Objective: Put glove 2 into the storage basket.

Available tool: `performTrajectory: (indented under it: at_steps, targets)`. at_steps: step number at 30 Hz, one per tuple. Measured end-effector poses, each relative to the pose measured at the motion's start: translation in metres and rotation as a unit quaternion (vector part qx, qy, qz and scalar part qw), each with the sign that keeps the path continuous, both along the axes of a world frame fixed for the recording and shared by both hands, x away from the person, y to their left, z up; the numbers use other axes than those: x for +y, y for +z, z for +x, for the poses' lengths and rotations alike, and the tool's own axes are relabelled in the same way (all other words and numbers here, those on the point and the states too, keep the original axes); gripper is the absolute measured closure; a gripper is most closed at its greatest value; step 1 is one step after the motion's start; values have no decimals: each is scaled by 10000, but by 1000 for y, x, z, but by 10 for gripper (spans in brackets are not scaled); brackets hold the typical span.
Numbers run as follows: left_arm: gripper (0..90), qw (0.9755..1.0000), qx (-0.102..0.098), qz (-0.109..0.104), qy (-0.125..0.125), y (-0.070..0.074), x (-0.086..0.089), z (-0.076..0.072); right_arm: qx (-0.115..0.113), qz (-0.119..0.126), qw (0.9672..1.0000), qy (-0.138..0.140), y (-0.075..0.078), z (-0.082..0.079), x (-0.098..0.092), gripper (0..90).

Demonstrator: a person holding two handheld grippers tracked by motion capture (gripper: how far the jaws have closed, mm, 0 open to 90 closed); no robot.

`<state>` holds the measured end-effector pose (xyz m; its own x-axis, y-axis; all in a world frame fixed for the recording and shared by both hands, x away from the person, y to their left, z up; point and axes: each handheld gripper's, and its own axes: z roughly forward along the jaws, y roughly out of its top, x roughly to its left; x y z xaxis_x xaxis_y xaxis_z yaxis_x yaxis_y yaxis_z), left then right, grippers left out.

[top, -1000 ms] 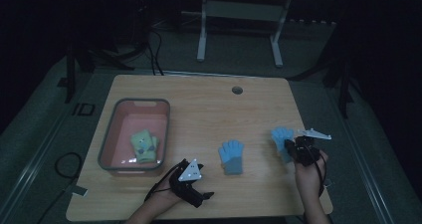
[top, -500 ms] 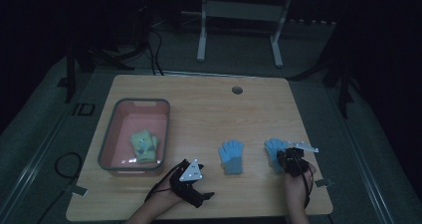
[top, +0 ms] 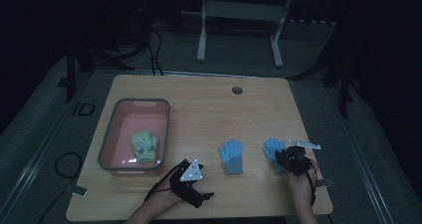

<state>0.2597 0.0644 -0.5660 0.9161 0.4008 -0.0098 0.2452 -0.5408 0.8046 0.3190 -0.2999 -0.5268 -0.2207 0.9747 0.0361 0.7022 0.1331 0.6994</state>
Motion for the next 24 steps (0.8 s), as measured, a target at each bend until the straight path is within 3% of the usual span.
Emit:
performTrajectory:
  at_steps: [5,7,14,16,18,20,24]
  targets:
    - [35,10000,6,12,20,0,0,0,-72,101,9996,264,13,3,-8,692]
    - [35,10000,2,10,17,0,0,0,-100,271,9986,449,15,5,-13,699]
    - [35,10000,52,-38,53,0,1,1,49,282,9961,839,14,16,-33,714]
    - [34,10000,60,-35,58,0,1,1,13,312,9924,1186,12,18,-37,707]
    - [35,10000,64,-27,56,0,1,1,49,147,9893,1448,8,20,-38,706]
    - [35,10000,65,-27,55,0,1,1,22,115,9840,1777,5,20,-39,696]
    - [35,9999,78,-48,62,0,2,2,-28,-20,9775,2109,0,21,-39,688]
